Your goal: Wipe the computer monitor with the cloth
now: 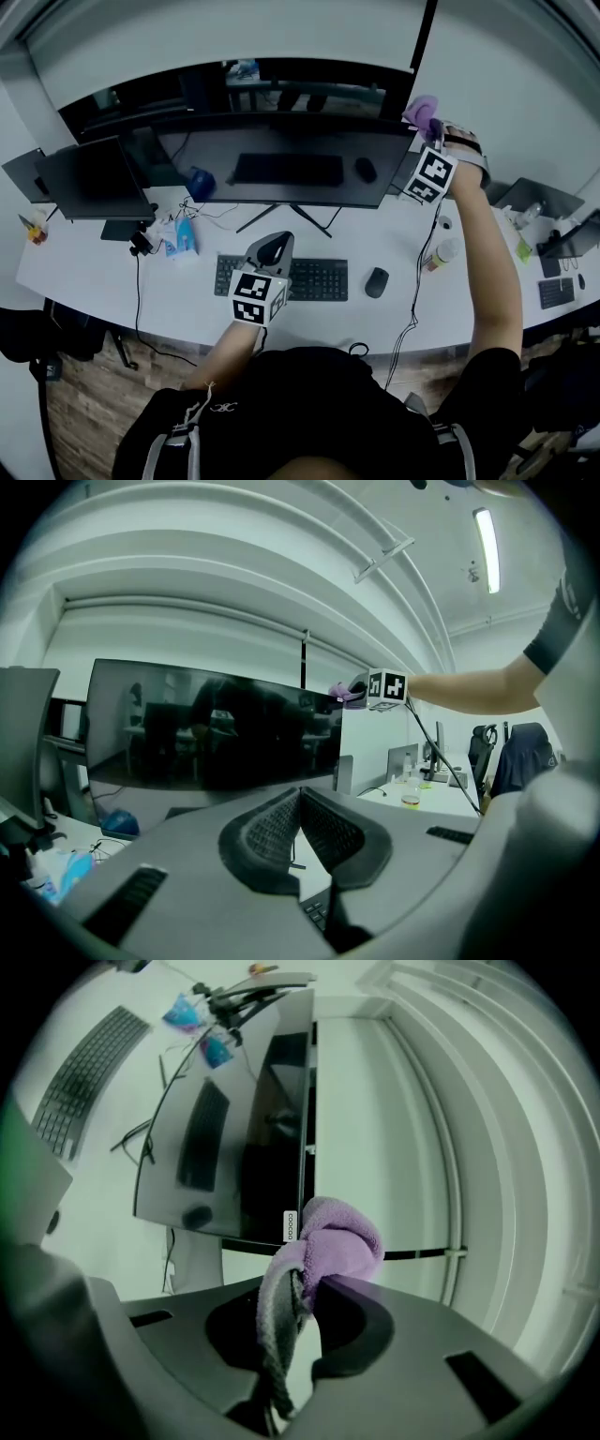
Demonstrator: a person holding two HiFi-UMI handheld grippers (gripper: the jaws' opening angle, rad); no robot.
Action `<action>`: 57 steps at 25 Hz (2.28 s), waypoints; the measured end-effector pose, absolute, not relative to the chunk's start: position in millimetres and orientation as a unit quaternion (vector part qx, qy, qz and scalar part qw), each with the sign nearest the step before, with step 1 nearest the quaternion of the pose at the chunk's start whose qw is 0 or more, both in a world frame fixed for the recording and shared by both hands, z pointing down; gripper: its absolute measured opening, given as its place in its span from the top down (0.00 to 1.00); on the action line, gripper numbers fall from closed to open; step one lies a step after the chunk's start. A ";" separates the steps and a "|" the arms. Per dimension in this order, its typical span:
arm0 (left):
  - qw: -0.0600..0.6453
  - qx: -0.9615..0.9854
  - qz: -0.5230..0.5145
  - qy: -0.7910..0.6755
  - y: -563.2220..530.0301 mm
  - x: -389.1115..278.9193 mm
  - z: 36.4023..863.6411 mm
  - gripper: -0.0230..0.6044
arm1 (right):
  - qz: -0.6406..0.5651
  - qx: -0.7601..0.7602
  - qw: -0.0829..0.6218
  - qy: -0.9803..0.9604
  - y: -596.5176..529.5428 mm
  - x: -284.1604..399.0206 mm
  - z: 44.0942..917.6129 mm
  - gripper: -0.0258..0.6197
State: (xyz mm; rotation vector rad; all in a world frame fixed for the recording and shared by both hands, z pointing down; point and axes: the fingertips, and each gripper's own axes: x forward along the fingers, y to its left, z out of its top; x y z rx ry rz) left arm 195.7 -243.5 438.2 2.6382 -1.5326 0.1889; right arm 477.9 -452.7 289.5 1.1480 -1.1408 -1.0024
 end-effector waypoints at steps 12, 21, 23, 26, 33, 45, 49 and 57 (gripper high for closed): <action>0.042 0.861 0.066 -0.502 -245.9 197.0 439.6 0.94 | -0.258 0.597 0.350 -0.674 -448.8 474.6 309.3 0.84; 0.048 0.860 0.073 -0.503 -243.9 197.4 447.0 0.94 | -0.211 0.591 0.338 -0.702 -441.0 472.0 356.2 0.84; 0.049 0.859 0.075 -0.504 -243.6 196.6 448.8 0.94 | -0.206 0.591 0.342 -0.701 -440.0 471.9 367.8 0.84; 0.051 0.857 0.078 -0.506 -244.0 193.7 451.2 0.94 | -0.199 0.592 0.350 -0.698 -441.8 471.3 383.2 0.84; 0.063 0.853 0.085 -0.511 -246.4 187.7 461.4 0.94 | -0.182 0.585 0.369 -0.698 -446.1 471.3 420.0 0.84; 0.084 0.849 0.112 -0.509 -273.4 193.5 483.6 0.94 | -0.148 0.564 0.404 -0.705 -457.5 471.7 507.3 0.84; 0.095 0.848 0.123 -0.507 -282.6 198.1 495.7 0.94 | -0.125 0.563 0.398 -0.713 -461.2 473.0 533.5 0.84; 0.114 0.843 0.150 -0.504 -294.9 195.9 519.2 0.94 | -0.069 0.572 0.390 -0.719 -464.3 471.8 586.5 0.84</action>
